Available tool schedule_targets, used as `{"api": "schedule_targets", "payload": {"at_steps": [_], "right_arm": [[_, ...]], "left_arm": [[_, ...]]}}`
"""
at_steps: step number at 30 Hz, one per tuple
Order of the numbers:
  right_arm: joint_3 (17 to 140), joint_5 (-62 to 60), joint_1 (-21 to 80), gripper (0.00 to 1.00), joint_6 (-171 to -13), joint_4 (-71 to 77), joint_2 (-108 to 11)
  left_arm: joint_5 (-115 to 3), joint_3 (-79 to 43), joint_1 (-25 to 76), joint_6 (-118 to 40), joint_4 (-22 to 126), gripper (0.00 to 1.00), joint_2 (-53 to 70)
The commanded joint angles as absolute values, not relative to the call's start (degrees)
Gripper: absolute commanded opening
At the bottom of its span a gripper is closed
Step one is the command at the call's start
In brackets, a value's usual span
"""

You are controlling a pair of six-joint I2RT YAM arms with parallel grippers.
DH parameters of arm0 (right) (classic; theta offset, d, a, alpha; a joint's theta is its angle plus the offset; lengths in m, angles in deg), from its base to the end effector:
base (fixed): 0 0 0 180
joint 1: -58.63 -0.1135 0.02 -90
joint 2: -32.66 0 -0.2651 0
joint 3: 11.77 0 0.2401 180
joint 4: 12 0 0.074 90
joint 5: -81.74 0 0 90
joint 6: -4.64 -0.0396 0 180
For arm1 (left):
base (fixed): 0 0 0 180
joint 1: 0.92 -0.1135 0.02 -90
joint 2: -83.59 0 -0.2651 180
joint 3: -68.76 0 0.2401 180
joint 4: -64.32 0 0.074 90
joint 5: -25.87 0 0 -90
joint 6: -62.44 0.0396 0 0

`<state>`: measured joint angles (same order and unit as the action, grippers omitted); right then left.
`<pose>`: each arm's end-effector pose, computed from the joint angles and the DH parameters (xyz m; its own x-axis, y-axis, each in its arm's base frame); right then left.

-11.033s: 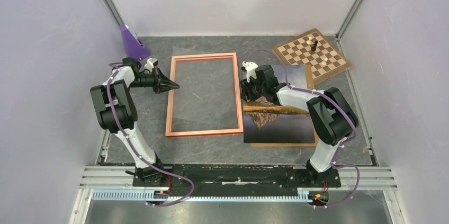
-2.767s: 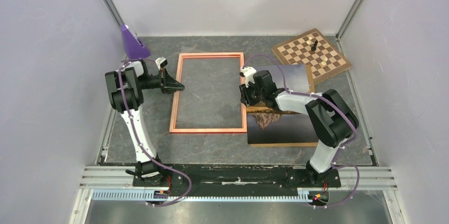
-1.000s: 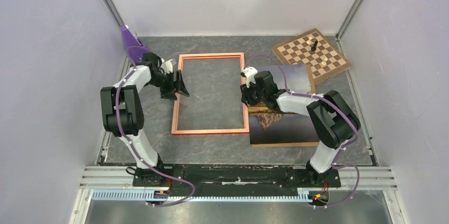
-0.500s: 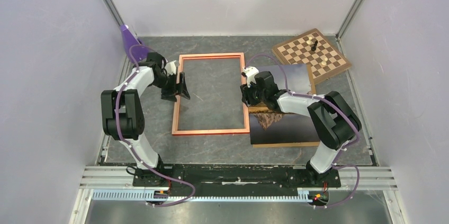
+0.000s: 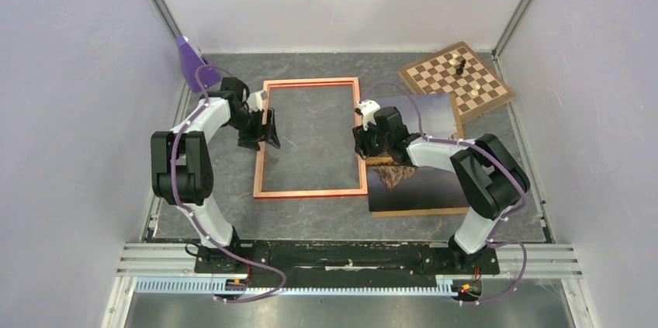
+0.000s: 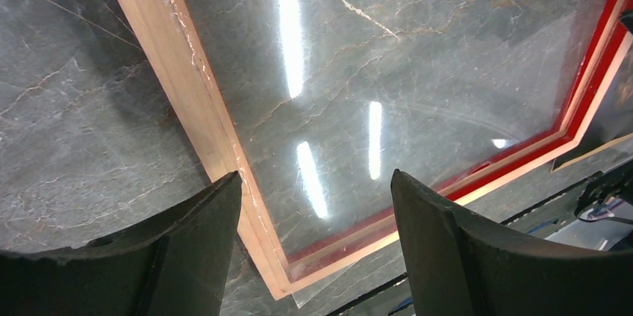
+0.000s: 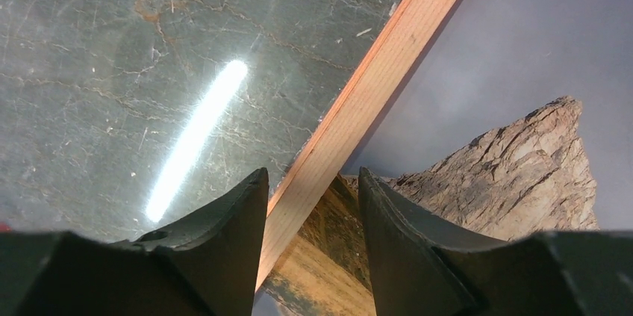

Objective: Put the photo into the frame

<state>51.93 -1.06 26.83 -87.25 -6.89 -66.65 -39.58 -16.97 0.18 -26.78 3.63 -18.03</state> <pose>0.2897 0.1855 0.1614 -0.5740 -0.3174 -0.7548 -0.5849 0.8040 0.1067 0.3295 -0.0228 0.2004 -0.9709 0.0310 -0.2376 0.1271 0.9072 -0.4009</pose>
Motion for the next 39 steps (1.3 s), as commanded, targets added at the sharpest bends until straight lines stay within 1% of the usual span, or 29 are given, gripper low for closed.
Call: {"api": "schedule_targets", "payload": {"at_steps": [1,5,8,14,27,39], "right_arm": [[51.65,-0.5,26.39,0.5,-87.73,-9.04,-65.87],[51.65,-0.34,26.11,0.5,-87.91,-9.08,-65.83],[51.72,-0.3,25.65,0.5,-87.91,-9.07,-65.78],[51.72,-0.74,25.49,0.5,-87.58,-8.95,-65.62],[51.89,-0.61,25.49,0.5,-87.56,-8.99,-65.82],[51.83,-0.82,25.49,0.5,-87.38,-8.99,-65.98]], "left_arm": [[-41.43,-16.81,1.49,-28.67,3.36,0.8,-17.42],[-44.59,-16.5,2.58,-28.79,3.27,0.8,-17.18],[-46.15,-16.28,3.27,-28.71,3.12,0.84,-16.78],[-47.13,-16.46,3.78,-28.67,2.71,0.87,-16.55],[-43.13,-17.01,5.59,-27.65,2.56,0.88,-13.92],[-45.49,-14.85,7.24,-27.73,3.4,0.89,-15.32]]}}
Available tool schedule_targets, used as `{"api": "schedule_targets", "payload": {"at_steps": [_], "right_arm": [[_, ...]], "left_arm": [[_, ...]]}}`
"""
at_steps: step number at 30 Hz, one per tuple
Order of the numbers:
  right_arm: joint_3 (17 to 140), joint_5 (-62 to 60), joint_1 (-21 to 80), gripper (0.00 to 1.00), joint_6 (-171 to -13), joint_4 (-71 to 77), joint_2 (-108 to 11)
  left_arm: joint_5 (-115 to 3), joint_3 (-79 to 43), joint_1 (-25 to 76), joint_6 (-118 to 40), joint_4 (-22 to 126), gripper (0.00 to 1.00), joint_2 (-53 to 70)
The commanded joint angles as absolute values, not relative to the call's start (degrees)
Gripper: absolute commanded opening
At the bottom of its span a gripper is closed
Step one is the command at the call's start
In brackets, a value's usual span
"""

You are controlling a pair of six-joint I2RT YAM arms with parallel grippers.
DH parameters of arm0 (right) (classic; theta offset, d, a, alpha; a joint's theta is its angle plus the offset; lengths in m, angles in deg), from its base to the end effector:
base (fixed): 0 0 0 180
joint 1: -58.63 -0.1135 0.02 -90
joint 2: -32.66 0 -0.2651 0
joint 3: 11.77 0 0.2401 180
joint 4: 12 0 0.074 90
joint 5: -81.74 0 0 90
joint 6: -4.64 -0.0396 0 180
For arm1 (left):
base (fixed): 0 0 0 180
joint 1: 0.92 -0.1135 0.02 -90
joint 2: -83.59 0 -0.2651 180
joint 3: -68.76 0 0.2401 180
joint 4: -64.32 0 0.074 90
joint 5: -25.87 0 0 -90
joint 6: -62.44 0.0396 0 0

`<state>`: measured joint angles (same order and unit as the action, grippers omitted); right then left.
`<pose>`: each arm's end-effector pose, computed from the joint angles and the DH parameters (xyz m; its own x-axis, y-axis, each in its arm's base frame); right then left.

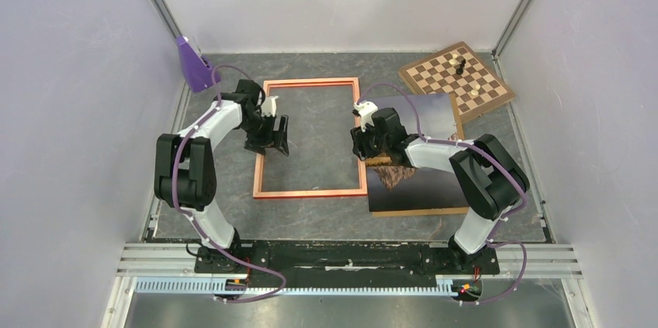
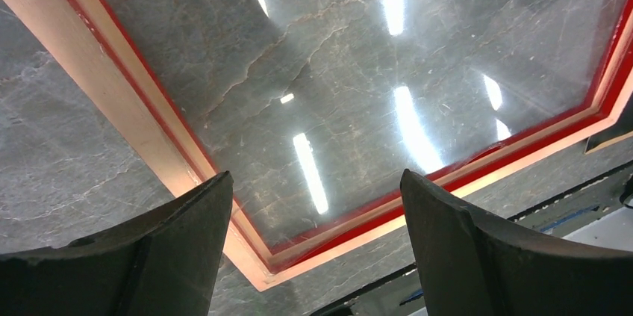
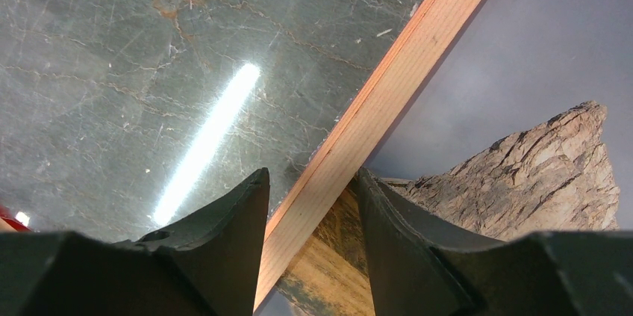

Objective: Put the photo into the frame

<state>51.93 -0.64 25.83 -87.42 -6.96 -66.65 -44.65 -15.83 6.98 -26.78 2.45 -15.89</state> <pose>0.2863 0.1908 0.1615 -0.5696 -0.3247 -0.7551 -0.6014 0.7908 0.1136 0.3163 -0.0572 0.2049 -0.9613 0.1463 -0.2334 0.2183 0.9214 -0.3215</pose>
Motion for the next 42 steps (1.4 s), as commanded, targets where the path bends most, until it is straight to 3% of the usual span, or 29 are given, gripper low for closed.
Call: {"api": "schedule_targets", "payload": {"at_steps": [1,30,42], "right_arm": [[51.83,-0.81,25.56,0.5,-87.38,-9.03,-65.96],[51.76,-1.41,25.49,0.5,-87.11,-9.11,-66.4],[51.65,-1.92,25.49,0.51,-86.59,-9.19,-65.54]], "left_arm": [[-45.81,-14.5,7.34,-27.65,3.5,0.89,-15.22],[-43.44,-12.76,11.2,-27.65,8.1,0.89,-22.52],[-41.58,-13.84,11.4,-25.14,7.7,0.9,-12.05]]}}
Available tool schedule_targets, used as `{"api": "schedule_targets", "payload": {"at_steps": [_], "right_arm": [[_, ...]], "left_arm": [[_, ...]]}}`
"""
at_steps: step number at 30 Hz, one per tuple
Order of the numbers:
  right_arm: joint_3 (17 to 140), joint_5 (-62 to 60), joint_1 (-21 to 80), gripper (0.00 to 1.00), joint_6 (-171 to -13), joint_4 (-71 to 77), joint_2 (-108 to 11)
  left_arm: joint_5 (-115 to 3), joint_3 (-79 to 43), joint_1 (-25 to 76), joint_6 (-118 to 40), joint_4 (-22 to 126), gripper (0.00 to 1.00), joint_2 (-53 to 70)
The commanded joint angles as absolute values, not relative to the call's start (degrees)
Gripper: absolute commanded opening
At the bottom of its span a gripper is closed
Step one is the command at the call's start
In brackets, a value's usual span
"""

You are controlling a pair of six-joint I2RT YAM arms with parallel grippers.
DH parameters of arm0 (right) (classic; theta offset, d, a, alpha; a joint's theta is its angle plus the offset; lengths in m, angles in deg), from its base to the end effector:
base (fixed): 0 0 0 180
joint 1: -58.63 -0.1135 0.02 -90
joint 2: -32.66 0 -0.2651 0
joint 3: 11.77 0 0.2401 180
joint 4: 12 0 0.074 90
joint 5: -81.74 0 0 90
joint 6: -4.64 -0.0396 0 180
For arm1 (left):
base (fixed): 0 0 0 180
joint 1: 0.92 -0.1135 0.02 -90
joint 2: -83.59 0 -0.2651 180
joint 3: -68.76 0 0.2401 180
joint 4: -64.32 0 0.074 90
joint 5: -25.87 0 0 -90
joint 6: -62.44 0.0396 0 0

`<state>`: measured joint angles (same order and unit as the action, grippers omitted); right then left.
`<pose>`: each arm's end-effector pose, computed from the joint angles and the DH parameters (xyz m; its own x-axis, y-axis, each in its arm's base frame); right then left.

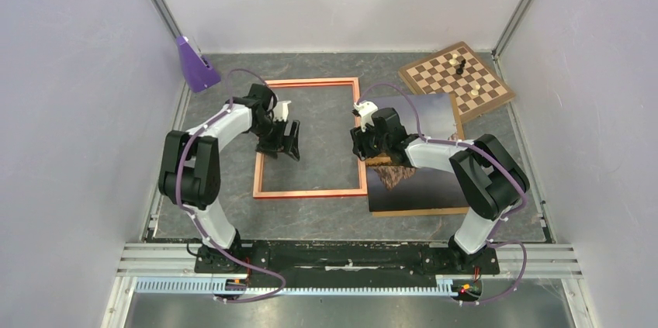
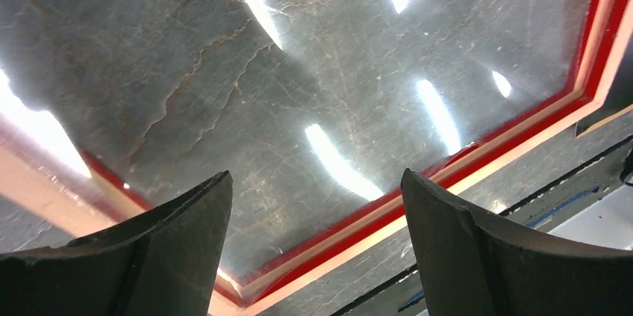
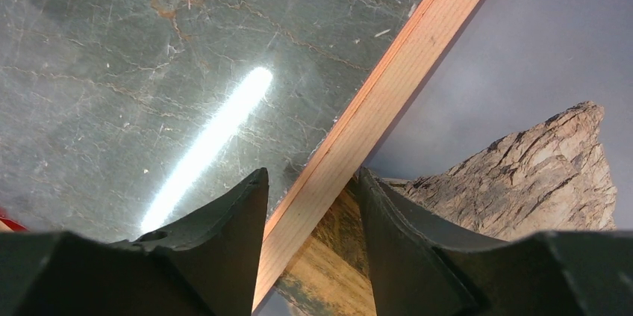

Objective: Put the photo into the frame

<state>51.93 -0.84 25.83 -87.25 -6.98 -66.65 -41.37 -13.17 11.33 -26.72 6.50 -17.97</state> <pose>0.2864 0.1907 0.1615 -0.5675 -0.3268 -0.7557 -0.6012 0.7916 0.1091 0.3127 -0.0836 0.1847 -0.9497 0.2200 -0.2228 0.2918 0.8802 -0.3744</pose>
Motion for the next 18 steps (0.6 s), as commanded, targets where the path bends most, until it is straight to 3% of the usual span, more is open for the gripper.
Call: {"api": "schedule_targets", "payload": {"at_steps": [1,8,18], "right_arm": [[51.65,-1.98,25.48,0.51,-86.5,-9.2,-65.45],[51.82,-2.11,25.5,0.52,-86.06,-9.19,-65.13],[50.52,-2.18,25.59,0.53,-85.92,-10.38,-64.03]], "left_arm": [[-41.79,-14.26,11.4,-24.77,7.38,0.9,-11.0],[-51.83,-17.45,11.32,-23.25,5.22,0.9,-8.51],[-60.69,-19.64,9.92,-26.47,10.21,0.9,-14.34]]}}
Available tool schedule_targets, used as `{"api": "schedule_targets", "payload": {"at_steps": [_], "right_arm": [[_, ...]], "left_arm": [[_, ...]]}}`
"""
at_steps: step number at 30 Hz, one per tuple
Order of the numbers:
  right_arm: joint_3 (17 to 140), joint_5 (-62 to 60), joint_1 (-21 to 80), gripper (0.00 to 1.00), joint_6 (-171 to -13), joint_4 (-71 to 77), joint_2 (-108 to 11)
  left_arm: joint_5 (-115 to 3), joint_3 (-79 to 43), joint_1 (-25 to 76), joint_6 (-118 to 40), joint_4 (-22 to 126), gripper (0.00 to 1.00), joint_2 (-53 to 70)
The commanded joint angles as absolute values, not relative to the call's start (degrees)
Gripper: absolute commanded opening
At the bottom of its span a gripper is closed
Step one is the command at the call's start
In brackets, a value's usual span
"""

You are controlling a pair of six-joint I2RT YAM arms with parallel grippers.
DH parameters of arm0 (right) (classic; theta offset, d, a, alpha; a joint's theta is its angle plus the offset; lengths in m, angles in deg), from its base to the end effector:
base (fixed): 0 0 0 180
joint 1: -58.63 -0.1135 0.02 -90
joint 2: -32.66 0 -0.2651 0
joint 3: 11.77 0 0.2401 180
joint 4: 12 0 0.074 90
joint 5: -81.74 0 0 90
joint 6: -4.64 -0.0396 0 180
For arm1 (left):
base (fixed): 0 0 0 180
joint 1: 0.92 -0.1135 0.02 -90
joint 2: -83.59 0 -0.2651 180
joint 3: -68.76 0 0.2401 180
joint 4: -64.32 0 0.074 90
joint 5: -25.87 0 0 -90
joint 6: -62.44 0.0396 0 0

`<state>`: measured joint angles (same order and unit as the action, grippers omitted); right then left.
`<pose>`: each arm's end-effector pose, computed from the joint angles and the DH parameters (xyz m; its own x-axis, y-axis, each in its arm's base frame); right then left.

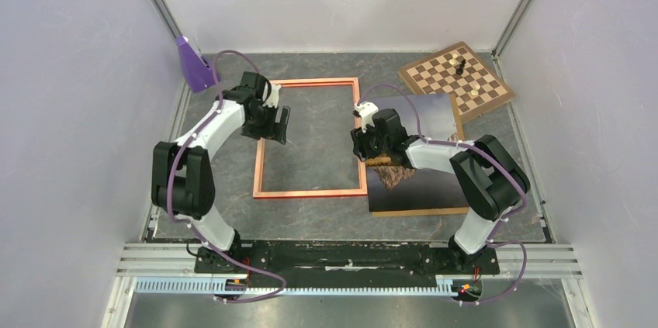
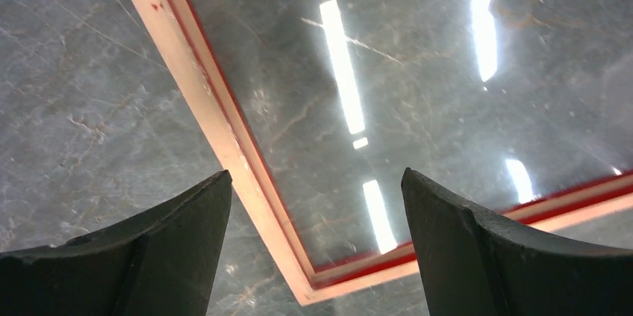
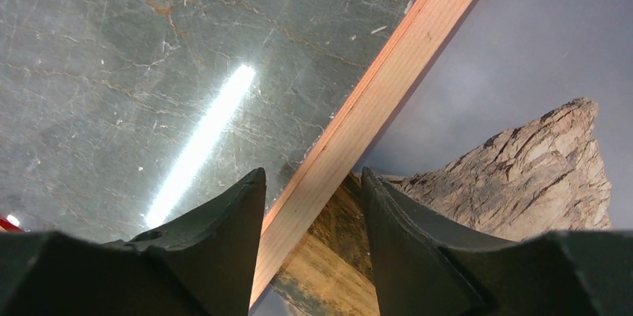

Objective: Put the photo into the frame

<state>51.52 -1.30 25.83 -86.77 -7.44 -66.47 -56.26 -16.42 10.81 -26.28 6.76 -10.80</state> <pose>0.2857 0.1898 0.1612 -0.5598 -0.3317 -0.7594 -0.6017 0.7928 0.0973 0.3141 -0.0708 0.2353 -0.8938 0.2082 -0.3971 0.2743 0.9545 -0.1170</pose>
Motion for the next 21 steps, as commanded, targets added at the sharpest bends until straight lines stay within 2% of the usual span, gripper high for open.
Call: {"api": "schedule_targets", "payload": {"at_steps": [1,8,21], "right_arm": [[50.35,-2.1,25.58,0.53,-85.98,-10.59,-64.02],[49.66,-1.91,25.6,0.54,-86.15,-11.15,-63.55],[49.46,-1.8,25.55,0.54,-86.73,-11.37,-64.74]], "left_arm": [[-60.55,-20.39,9.59,-26.83,10.28,0.9,-15.67],[-57.72,-23.61,7.88,-26.94,10.23,0.9,-22.52],[-51.11,-22.57,7.61,-29.91,9.88,0.89,-24.88]]}}
